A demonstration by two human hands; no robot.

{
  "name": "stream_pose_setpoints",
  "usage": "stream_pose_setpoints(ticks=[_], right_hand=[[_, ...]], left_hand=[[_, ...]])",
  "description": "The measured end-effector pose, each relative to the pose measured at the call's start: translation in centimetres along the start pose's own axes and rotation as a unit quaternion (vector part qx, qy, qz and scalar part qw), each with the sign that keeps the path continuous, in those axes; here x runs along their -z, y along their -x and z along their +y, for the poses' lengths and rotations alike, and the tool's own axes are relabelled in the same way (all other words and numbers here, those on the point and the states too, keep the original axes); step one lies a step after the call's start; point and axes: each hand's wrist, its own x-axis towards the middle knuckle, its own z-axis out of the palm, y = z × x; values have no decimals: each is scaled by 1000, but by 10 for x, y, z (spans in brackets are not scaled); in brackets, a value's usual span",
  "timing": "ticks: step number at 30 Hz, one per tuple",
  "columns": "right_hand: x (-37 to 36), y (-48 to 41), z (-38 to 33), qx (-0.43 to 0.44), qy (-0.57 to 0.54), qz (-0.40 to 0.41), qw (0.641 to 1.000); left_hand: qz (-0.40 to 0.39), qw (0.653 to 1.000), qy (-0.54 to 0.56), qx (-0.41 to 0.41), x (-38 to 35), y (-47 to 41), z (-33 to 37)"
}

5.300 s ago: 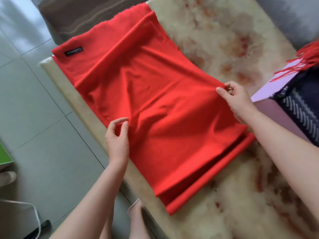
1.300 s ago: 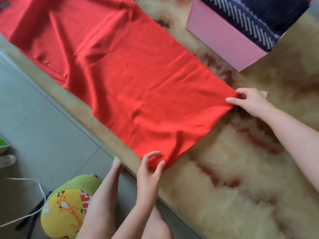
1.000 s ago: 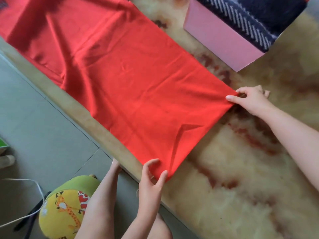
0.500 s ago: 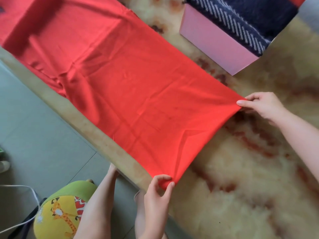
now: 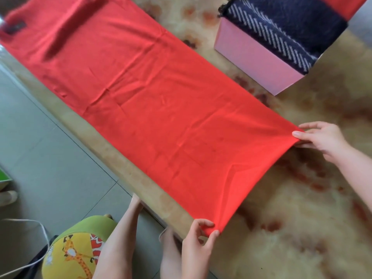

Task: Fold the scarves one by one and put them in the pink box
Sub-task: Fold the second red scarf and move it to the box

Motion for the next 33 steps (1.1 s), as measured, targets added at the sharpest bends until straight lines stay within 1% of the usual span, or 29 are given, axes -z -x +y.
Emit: stream_pose_setpoints(ticks=[2, 6, 10, 13, 16, 18, 21, 25, 30, 33], right_hand=[[-1, -1, 3, -2, 18, -2, 1000], [5, -3, 12, -3, 58, 25, 998], [14, -4, 25, -15, 88, 27, 996], [12, -3, 30, -23, 77, 18, 997], [9, -3, 30, -37, 37, 4, 999], [6, -2, 28, -45, 33, 2, 998], [2, -4, 32, -34, 76, 32, 996], [8, -10, 40, -13, 103, 89, 991], [10, -13, 46, 10, 169, 106, 980], [6, -9, 50, 34, 212, 120, 969]], left_hand=[[-14, 1000, -8, 3, 1, 0, -1], [-62, 997, -37, -6, -2, 2, -6], [-79, 995, -53, 3, -4, 4, -11], [-76, 995, -66, 11, -1, 5, -14], [-76, 994, -75, 7, 2, 5, -16], [-75, 994, -81, 1, 2, 4, -16], [-75, 994, -77, -6, -1, 5, -16], [-81, 993, -86, -9, -4, 4, -16], [-112, 986, -124, 9, -9, 4, -19], [-116, 984, -129, 29, -6, 4, -23]])
